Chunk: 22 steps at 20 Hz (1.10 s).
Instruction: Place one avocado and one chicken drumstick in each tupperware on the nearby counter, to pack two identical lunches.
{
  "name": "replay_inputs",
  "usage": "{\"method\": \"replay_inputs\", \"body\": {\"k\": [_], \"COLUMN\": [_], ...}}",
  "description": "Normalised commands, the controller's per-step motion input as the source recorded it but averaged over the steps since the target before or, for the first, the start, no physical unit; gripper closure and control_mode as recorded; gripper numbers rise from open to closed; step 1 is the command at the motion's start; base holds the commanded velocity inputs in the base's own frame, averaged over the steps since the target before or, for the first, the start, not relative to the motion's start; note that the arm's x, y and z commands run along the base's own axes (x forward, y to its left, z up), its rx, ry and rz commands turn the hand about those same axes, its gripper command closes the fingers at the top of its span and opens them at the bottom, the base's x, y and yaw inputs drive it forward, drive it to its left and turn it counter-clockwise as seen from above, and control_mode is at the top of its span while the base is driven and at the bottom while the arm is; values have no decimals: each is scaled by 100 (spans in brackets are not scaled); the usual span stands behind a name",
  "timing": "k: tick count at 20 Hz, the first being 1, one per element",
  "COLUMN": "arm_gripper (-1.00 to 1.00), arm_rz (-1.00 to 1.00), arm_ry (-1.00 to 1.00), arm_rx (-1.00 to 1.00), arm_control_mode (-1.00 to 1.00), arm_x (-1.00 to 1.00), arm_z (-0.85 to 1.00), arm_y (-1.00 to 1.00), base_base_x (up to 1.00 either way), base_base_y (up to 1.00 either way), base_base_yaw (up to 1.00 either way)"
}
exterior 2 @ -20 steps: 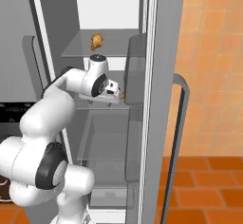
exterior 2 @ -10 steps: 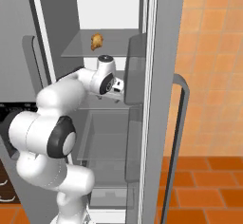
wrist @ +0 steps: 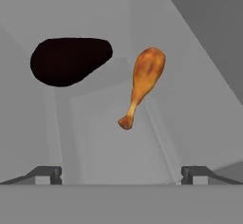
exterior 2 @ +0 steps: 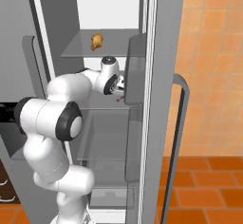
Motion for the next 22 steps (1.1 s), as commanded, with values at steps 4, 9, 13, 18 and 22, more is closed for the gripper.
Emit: {"method": "replay_inputs", "body": {"k": [4,9,13,18,22], "arm_gripper": [-100,-100,-100,-100,-100], "arm_rz": [-6,-7,-6,-4,-4], "arm_ry": [-3,0,0,0,1], "arm_rx": [0,0,0,0,0], "arm_control_mode": [-100,-100,-100,-100,-100], "arm_x": [48,57,50,76,39], "arm_z": [-28,-49,-47,-3,-23], "arm_y": [-10,-11,-13,-8,-11], "base_base_x": [0,0,0,0,0], "base_base_y": [0,0,0,0,0], "base_base_yaw": [0,0,0,0,0]}}
